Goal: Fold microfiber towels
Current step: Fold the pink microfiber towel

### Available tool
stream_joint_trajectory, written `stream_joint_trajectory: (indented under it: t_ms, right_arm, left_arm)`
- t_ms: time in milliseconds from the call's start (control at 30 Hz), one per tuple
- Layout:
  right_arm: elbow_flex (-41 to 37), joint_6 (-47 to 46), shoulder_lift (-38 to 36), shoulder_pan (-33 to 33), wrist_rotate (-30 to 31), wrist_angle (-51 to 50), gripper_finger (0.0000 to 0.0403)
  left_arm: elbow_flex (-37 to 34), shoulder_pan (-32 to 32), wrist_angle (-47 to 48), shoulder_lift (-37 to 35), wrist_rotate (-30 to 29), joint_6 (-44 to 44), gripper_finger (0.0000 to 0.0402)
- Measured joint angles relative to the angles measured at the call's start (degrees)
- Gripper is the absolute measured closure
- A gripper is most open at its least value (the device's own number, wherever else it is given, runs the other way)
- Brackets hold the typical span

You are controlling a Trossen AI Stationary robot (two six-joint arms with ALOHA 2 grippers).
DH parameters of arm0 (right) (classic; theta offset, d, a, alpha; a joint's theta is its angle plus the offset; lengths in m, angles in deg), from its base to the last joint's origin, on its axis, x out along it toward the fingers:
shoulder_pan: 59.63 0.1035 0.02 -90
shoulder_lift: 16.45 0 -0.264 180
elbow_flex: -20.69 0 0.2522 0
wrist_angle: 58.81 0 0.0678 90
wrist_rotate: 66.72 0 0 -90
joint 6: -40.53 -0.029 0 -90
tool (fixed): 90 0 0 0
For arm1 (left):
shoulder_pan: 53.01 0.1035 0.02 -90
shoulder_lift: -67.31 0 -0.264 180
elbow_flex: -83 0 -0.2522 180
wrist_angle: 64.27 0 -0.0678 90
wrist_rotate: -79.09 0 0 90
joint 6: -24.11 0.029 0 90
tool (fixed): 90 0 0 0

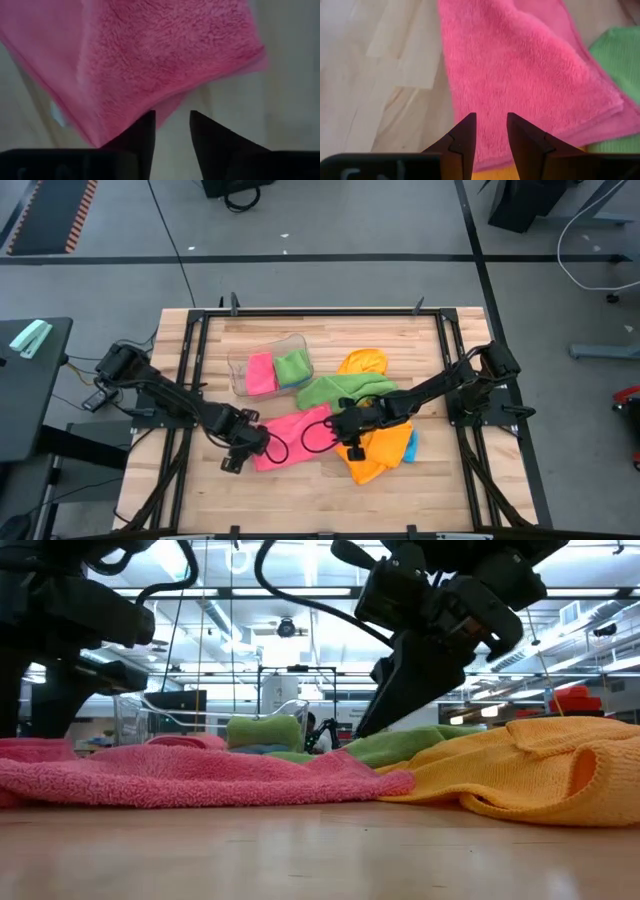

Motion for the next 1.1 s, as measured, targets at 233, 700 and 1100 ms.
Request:
stream_joint_trajectory:
  t_ms: [233,700,1100]
  right_arm:
    - [0.0,1.6,0.3,-0.1,0.0,5.4,0.0285]
    - [0.0,4.5,9.0,0.1,-0.2,15.4,0.0285]
    - [0.1,2.4,12.7,0.1,0.0,15.9,0.0285]
  left_arm:
    - [2.6,-2.5,2.2,0.0,0.4,-8.1,0.0260]
    - [2.9,-11.9,-16.0,0.3,0.9,-35.4,0.0302]
    - [2.9,-19.0,-18.4,0.3,-13.4,-43.0,0.0325]
